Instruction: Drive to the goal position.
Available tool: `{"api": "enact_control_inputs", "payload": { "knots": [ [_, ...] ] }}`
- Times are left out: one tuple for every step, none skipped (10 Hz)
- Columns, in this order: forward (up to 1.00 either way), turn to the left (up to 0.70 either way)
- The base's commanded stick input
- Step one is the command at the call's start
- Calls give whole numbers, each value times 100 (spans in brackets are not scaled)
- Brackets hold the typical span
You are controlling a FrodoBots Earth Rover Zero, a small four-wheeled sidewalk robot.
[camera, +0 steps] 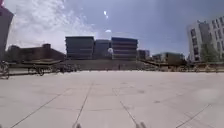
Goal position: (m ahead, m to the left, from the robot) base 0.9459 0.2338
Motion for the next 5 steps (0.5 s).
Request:
{"api": "enact_control_inputs", "payload": {
  "knots": [
    [45, 3],
    [45, 3],
    [45, 3],
    [45, 3],
    [45, 3]
  ]
}}
